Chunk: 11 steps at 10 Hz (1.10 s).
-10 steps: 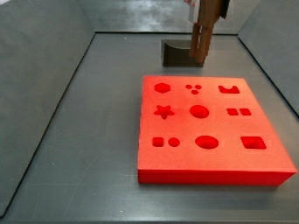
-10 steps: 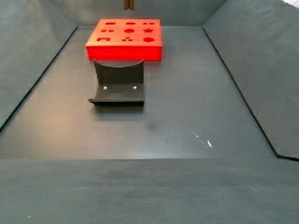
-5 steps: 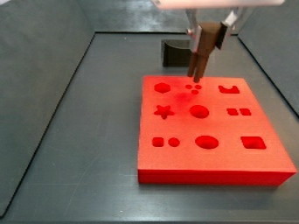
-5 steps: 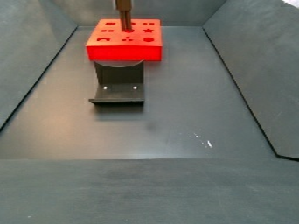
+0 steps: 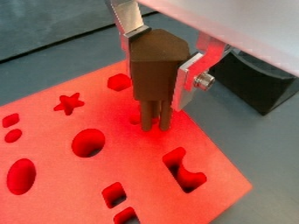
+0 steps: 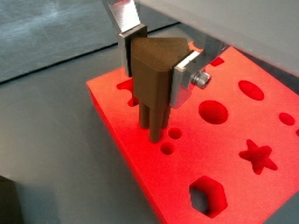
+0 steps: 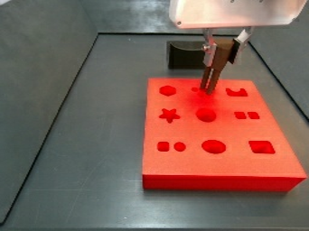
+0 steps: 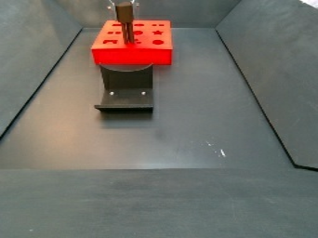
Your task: Insert the 3 prong object.
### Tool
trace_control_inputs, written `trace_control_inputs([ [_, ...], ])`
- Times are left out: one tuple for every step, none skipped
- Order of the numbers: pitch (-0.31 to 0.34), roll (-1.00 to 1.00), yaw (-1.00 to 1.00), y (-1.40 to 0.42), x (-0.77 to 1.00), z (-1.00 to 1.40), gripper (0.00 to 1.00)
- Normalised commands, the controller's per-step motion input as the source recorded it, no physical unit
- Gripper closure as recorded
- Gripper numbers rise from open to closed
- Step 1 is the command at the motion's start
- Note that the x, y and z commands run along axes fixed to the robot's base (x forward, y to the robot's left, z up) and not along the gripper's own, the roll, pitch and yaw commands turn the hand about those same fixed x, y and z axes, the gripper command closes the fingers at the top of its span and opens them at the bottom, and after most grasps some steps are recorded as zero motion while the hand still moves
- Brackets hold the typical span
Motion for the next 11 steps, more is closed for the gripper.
trace_control_inputs([
  [0.000,-0.17,0.06,0.00,0.00,0.00,1.00],
  [-0.004,-0.19,0.03,0.00,-0.05,0.00,1.00],
  [-0.026,-0.19,0.02,0.00,-0.14,0.00,1.00],
  [-0.040,-0.17,0.00,0.00,-0.23,-0.05,1.00],
  [-0.050,-0.17,0.00,0.03,-0.30,-0.07,1.00],
  [-0.056,-0.13,0.00,0.01,-0.31,-0.10,1.00],
  [-0.060,-0.13,0.00,0.00,-0.24,-0.12,1.00],
  [-0.076,-0.13,0.01,0.00,-0.09,-0.19,1.00],
  [-0.139,-0.19,0.04,0.00,0.00,-0.28,1.00],
  [-0.314,-0.18,0.02,0.00,0.01,-0.47,1.00],
  [-0.459,0.00,0.00,0.00,0.00,-0.29,1.00],
])
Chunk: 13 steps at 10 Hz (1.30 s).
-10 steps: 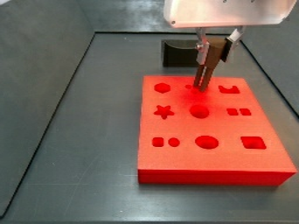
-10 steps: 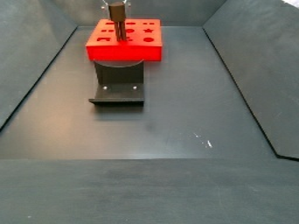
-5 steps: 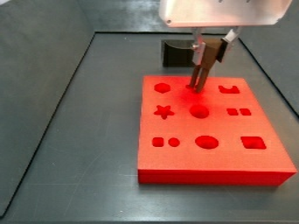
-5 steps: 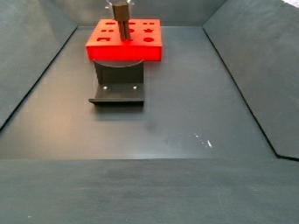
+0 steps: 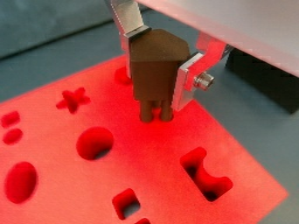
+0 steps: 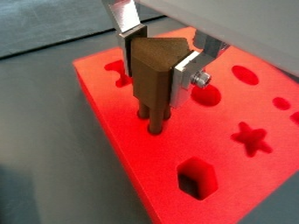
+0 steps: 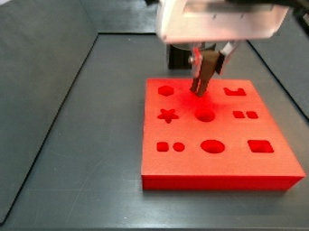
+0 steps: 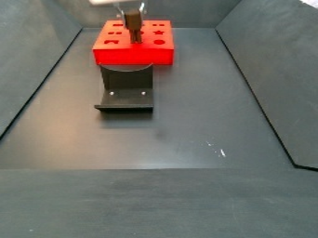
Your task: Insert the 3 prong object.
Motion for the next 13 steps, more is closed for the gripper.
trace_control_inputs([
  [-0.471,0.15,0.00,0.00,-0.03,-0.18,1.00],
  [-0.460,0.21,0.00,0.02,0.00,-0.13,1.00],
  [-0.434,0.28,0.00,0.00,0.00,-0.09,1.00],
  [-0.310,0.43,0.00,0.00,-0.04,-0.11,1.00],
  [-0.013,0.48,-0.09,-0.21,0.00,-0.42,1.00],
  [0.154,0.32,-0.35,-0.23,0.07,-0.43,1.00],
  [0.259,0.23,-0.43,-0.25,0.13,-0.40,1.00],
  [0.287,0.15,-0.43,-0.29,0.12,-0.40,1.00],
  [0.276,0.05,-0.44,-0.30,0.13,-0.48,1.00],
  [0.319,0.00,-0.46,-0.27,0.13,-0.44,1.00],
  [0.337,0.00,-0.43,-0.22,0.13,-0.43,1.00],
  [0.361,0.00,-0.29,-0.08,0.16,-0.42,1.00],
  [0.346,0.05,0.00,0.00,0.00,-0.42,1.00],
])
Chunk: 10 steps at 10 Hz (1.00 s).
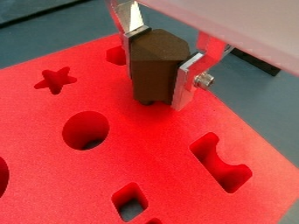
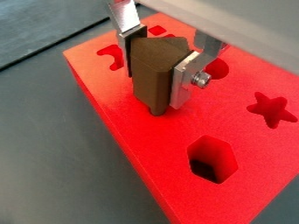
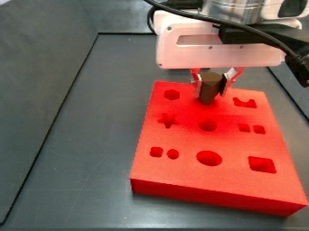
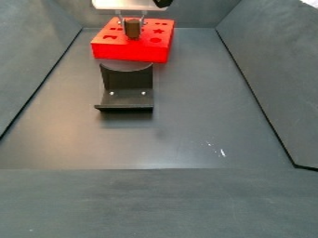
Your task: Insert the 3 prong object.
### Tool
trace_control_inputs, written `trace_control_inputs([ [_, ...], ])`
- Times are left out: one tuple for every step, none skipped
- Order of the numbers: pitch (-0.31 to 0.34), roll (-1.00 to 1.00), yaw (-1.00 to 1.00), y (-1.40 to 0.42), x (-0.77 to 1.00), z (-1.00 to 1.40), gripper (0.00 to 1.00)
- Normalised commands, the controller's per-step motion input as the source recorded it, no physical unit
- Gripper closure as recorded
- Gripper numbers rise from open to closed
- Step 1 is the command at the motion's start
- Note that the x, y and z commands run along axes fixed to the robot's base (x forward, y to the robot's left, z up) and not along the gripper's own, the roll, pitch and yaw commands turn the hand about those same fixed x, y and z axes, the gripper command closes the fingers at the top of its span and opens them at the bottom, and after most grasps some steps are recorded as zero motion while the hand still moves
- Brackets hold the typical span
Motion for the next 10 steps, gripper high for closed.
trace_control_inputs([
  [0.437,0.18,-0.04,0.00,0.14,-0.13,1.00],
  [0.500,0.09,-0.28,0.05,0.05,0.00,1.00],
  [0.500,0.00,-0.40,0.00,0.01,0.00,1.00],
  [0.500,-0.04,-0.39,-0.07,0.09,-0.11,1.00],
  [0.380,-0.07,-0.31,-0.03,0.20,-0.36,1.00],
  [0.260,-0.18,-0.23,0.00,0.10,-0.47,1.00],
  [0.193,-0.18,-0.17,0.02,0.18,-0.57,1.00],
  [0.196,-0.19,-0.16,0.02,0.15,-0.55,1.00],
  [0.276,-0.10,-0.01,0.00,0.04,-0.30,1.00],
  [0.000,0.00,0.00,0.00,0.00,0.00,1.00],
])
